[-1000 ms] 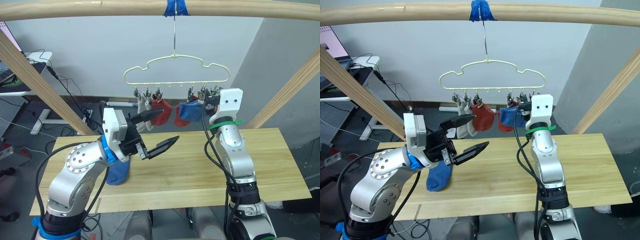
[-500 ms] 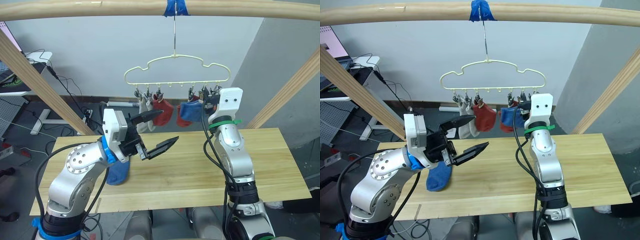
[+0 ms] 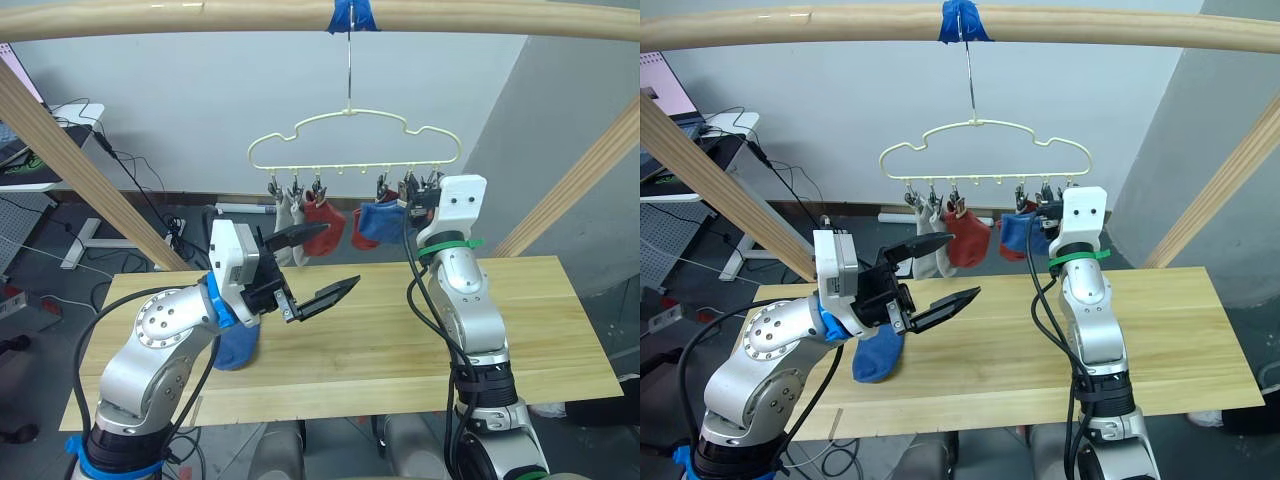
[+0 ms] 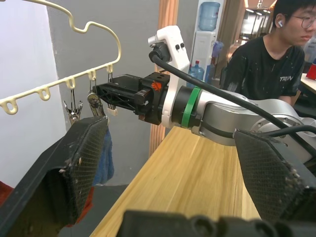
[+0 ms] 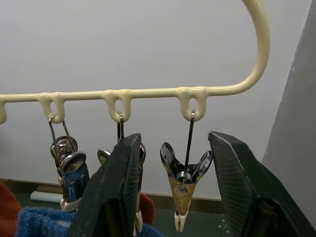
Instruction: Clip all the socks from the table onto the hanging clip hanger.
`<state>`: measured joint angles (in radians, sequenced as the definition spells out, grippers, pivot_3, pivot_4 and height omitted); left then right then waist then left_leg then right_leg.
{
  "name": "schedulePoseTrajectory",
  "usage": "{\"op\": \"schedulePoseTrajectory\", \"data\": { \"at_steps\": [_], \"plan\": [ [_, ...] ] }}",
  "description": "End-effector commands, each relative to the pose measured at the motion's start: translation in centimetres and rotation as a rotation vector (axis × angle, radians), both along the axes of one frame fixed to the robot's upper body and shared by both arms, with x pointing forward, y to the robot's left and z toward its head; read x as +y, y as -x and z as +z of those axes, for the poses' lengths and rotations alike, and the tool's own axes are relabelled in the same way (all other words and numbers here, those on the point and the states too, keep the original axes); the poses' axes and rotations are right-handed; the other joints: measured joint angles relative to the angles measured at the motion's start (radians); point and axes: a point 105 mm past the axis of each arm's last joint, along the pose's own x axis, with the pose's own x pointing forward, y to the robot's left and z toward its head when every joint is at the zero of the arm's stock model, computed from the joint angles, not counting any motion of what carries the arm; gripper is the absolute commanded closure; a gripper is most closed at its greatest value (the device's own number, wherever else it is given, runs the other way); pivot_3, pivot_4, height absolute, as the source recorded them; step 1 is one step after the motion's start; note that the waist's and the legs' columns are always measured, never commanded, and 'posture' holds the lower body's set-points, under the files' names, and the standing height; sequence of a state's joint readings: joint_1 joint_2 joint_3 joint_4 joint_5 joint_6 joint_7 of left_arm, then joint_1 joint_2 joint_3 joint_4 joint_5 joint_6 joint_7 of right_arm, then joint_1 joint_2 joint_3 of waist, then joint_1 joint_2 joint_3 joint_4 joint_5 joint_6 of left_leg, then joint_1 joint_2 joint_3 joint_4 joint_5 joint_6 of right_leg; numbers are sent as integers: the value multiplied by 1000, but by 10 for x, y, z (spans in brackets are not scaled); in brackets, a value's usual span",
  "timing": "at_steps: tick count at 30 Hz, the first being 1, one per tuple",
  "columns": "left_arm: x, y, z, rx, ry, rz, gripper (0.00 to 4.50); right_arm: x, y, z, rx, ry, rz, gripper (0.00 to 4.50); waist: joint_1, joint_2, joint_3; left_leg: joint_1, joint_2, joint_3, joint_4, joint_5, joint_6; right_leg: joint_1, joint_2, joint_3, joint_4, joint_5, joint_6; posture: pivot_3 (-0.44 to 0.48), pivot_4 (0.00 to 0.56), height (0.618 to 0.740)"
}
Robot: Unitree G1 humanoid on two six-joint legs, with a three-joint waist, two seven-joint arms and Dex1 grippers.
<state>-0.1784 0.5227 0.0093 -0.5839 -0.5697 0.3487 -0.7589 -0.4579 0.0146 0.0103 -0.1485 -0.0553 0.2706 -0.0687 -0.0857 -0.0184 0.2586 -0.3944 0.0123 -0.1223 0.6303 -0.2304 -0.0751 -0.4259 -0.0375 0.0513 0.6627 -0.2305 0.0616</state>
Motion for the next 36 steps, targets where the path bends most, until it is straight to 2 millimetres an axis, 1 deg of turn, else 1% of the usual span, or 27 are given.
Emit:
{"op": "schedulePoseTrajectory", "data": {
  "at_steps": [1, 4, 7, 9, 10, 14, 21, 24, 26, 27, 29, 35, 36],
  "plan": [
    [0, 5, 5, -42, 5, -11, 0, -1, 1, 12, -40, -24, -3, 2268, 0, 0, 0, 0, 0, 0, 0, 0, 0, 0, 0, 0, 0, 0, 0, -38, 187, 740],
    [-1, 6, 5, -41, 5, -12, 0, -2, 1, 11, -39, -21, -8, 2795, 0, 0, 0, 0, 0, 0, 0, 0, 0, 0, 0, 0, 0, 0, 0, -38, 187, 740],
    [-3, 6, 5, -42, 7, -14, 0, -4, 1, 10, -35, -21, -14, 3817, 0, 0, 0, 0, 0, 0, 0, 0, 0, 0, 0, 0, 0, 0, 0, -38, 187, 740],
    [-3, 7, 5, -42, 9, -16, 0, -6, 1, 10, -33, -20, -16, 4354, 0, 0, 0, 0, 0, 0, 0, 0, 0, 0, 0, 0, 0, 0, 0, -41, 188, 740],
    [-4, 7, 5, -42, 8, -16, 0, -7, 1, 9, -32, -17, -17, 4463, 0, 0, 0, 0, 0, 0, 0, 0, 0, 0, 0, 0, 0, 0, 0, -41, 188, 740],
    [-5, 7, 5, -39, 8, -16, 0, -12, 2, 12, -37, 5, -4, 4463, 1, 0, 0, 0, 0, 0, 0, 0, 0, 0, 0, 0, 0, 0, 0, -52, 196, 740],
    [-6, 7, 5, -33, 15, -18, 0, -33, 0, 23, -22, 64, 72, 4463, 2, 0, 0, 0, 0, 0, 0, 0, 0, 1, 0, 0, 0, 0, 0, -59, 199, 740],
    [-8, 7, 5, -33, 19, -18, 0, -33, 2, 22, -11, 76, 97, 4463, 2, 0, 0, 1, 0, 0, 0, 0, 0, 1, 0, 0, 0, 0, 0, -60, 199, 740],
    [-8, 8, 6, -32, 22, -18, 0, -25, 5, 20, -3, 69, 154, 4068, 2, 0, 0, 1, 0, 0, 0, 0, 0, 1, 0, 0, 0, 0, 0, -58, 197, 740],
    [-8, 8, 5, -32, 21, -18, 0, -24, 6, 20, -4, 73, 155, 3883, 2, 0, 0, 1, 0, 0, 0, 0, 0, 1, 0, 0, 0, 0, 0, -58, 194, 740],
    [-8, 8, 6, -33, 20, -17, 0, -24, 6, 19, 0, 71, 151, 3229, 2, 0, 0, 1, 0, 0, 0, 0, 0, 1, 0, 0, 0, 0, 0, -57, 193, 740],
    [-8, 9, 7, -35, 19, -17, 0, -27, 7, 16, 5, 77, 115, 1049, 2, 0, 0, 1, 0, 0, 0, 0, 0, 1, 0, 0, 0, 0, 0, -54, 191, 740],
    [-8, 9, 7, -35, 19, -17, 0, -27, 7, 16, 4, 78, 112, 1049, 2, 0, 0, 1, 0, 0, 0, 0, 0, 1, 0, 0, 0, 0, 0, -54, 191, 740]
  ]
}}
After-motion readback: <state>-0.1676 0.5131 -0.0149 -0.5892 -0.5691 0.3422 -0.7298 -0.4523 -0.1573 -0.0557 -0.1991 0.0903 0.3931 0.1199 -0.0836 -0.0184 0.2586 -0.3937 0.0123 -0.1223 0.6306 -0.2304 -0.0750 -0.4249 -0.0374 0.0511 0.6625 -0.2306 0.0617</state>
